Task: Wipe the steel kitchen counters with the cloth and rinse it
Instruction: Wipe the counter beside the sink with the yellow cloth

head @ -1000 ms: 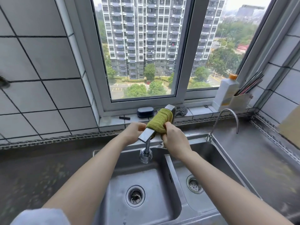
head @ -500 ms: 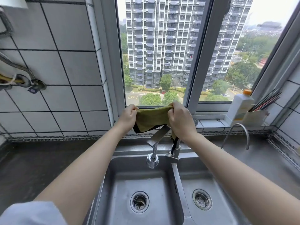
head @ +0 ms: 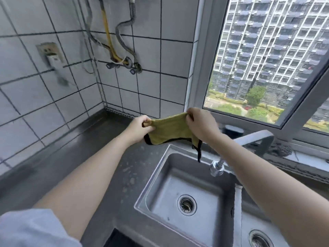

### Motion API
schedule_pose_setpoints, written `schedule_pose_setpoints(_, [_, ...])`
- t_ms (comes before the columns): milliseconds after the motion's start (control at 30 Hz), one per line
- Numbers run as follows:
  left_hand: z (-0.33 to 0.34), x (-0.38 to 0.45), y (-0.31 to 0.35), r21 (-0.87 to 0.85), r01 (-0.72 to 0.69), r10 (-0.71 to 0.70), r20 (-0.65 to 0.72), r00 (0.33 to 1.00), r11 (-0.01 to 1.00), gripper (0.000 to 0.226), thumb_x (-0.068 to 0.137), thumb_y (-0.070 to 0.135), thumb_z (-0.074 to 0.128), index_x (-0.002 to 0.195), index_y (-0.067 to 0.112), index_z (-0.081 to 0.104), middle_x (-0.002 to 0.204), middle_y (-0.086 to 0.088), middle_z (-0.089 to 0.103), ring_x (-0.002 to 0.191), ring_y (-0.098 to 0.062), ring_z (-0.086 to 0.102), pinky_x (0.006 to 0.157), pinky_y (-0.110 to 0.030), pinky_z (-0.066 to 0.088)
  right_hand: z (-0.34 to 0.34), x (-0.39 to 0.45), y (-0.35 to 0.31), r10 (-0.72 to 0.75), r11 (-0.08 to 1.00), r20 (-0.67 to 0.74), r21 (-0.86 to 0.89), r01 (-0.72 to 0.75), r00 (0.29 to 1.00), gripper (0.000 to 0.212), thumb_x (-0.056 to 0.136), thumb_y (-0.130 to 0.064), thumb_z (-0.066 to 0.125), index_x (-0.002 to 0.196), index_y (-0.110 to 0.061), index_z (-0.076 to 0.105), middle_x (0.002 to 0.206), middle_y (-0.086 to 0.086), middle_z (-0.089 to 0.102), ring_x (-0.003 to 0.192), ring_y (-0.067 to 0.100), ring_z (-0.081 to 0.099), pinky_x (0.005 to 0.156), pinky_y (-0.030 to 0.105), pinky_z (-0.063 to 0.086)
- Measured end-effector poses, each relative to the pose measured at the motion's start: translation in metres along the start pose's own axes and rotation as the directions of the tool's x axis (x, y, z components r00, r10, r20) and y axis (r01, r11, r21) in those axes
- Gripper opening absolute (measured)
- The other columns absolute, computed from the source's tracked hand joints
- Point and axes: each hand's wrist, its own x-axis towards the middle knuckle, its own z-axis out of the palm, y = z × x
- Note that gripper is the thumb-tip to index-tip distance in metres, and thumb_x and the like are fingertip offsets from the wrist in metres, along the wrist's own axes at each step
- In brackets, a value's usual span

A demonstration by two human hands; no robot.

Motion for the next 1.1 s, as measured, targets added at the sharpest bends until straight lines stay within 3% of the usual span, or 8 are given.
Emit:
schedule_pose_setpoints(200, [-0.066, -0.061, -0.077, 0.09, 0.229, -0.217, -0.127, 0.968, 0.969, 0.008, 0.086, 0.025, 0.07, 0.081, 0.028, 0.065, 0.079, 0.009, 0.066, 0.072, -0.007, 0.057, 0.063, -0.024, 0.042, 0.081, -0.001, -0.064, -0.139, 0.989, 0.148, 0.078, 0.129, 0.979, 0.023, 0.097, -0.022, 0.042, 0.104, -0.016, 0.062, 0.103, 0.011, 0.067, 0.094, 0.034, 0.061, 0.073, 0.037, 0.049])
schedule_pose_setpoints(333, [-0.1, -0.097, -0.118, 0.085, 0.317, -0.3, -0.167, 0.939, 0.945, 0.003, 0.087, 0.022, 0.07, 0.084, 0.021, 0.068, 0.081, 0.003, 0.067, 0.071, -0.009, 0.056, 0.062, -0.024, 0.04, 0.127, 0.002, -0.102, -0.196, 0.979, 0.271, 0.099, 0.176, 0.942, 0.025, 0.097, -0.025, 0.042, 0.11, -0.02, 0.063, 0.109, 0.01, 0.067, 0.099, 0.035, 0.061, 0.079, 0.038, 0.049])
schedule_pose_setpoints(533, [-0.138, -0.136, -0.187, -0.052, 0.484, -0.487, -0.132, 0.864, 0.873, 0.005, 0.088, 0.012, 0.069, 0.084, 0.015, 0.069, 0.083, -0.008, 0.068, 0.078, -0.019, 0.06, 0.081, -0.043, 0.055, 0.201, 0.01, -0.152, -0.289, 0.954, 0.5, 0.08, 0.289, 0.816, 0.024, 0.097, -0.021, 0.041, 0.104, -0.019, 0.064, 0.103, 0.011, 0.064, 0.095, 0.037, 0.06, 0.071, 0.037, 0.048])
schedule_pose_setpoints(667, [-0.162, -0.141, -0.236, 0.034, 0.531, -0.52, -0.164, 0.839, 0.847, 0.006, 0.086, 0.01, 0.07, 0.087, 0.016, 0.069, 0.089, -0.01, 0.071, 0.08, -0.023, 0.061, 0.076, -0.035, 0.047, 0.25, 0.023, -0.186, -0.302, 0.945, 0.595, 0.086, 0.314, 0.745, 0.028, 0.096, -0.015, 0.039, 0.107, -0.019, 0.065, 0.104, 0.012, 0.063, 0.091, 0.037, 0.06, 0.07, 0.037, 0.048])
schedule_pose_setpoints(800, [-0.19, -0.128, -0.284, 0.133, 0.562, -0.508, -0.299, 0.808, 0.816, 0.016, 0.086, 0.006, 0.068, 0.101, 0.004, 0.072, 0.093, -0.001, 0.066, 0.086, -0.017, 0.057, 0.075, -0.022, 0.035, 0.302, 0.044, -0.229, -0.303, 0.943, 0.618, 0.081, 0.324, 0.726, 0.031, 0.09, -0.006, 0.041, 0.108, -0.018, 0.064, 0.104, 0.01, 0.063, 0.093, 0.035, 0.059, 0.075, 0.038, 0.049])
schedule_pose_setpoints(1000, [-0.242, -0.096, -0.342, 0.23, 0.582, -0.428, -0.482, 0.765, 0.78, 0.019, 0.089, 0.008, 0.063, 0.105, 0.01, 0.072, 0.102, -0.008, 0.072, 0.092, -0.025, 0.063, 0.078, -0.028, 0.042, 0.37, 0.083, -0.279, -0.413, 0.908, 0.437, 0.128, 0.399, 0.799, 0.032, 0.087, -0.001, 0.05, 0.107, -0.02, 0.066, 0.101, 0.005, 0.058, 0.093, 0.03, 0.055, 0.08, 0.04, 0.045])
schedule_pose_setpoints(1100, [-0.245, -0.091, -0.373, 0.299, 0.534, -0.36, -0.479, 0.801, 0.791, 0.02, 0.087, 0.002, 0.061, 0.101, 0.01, 0.073, 0.098, -0.009, 0.072, 0.09, -0.028, 0.064, 0.078, -0.031, 0.047, 0.405, 0.085, -0.281, -0.479, 0.867, 0.431, 0.093, 0.49, 0.765, 0.029, 0.089, -0.004, 0.051, 0.112, -0.016, 0.064, 0.108, 0.007, 0.057, 0.1, 0.032, 0.052, 0.076, 0.037, 0.037])
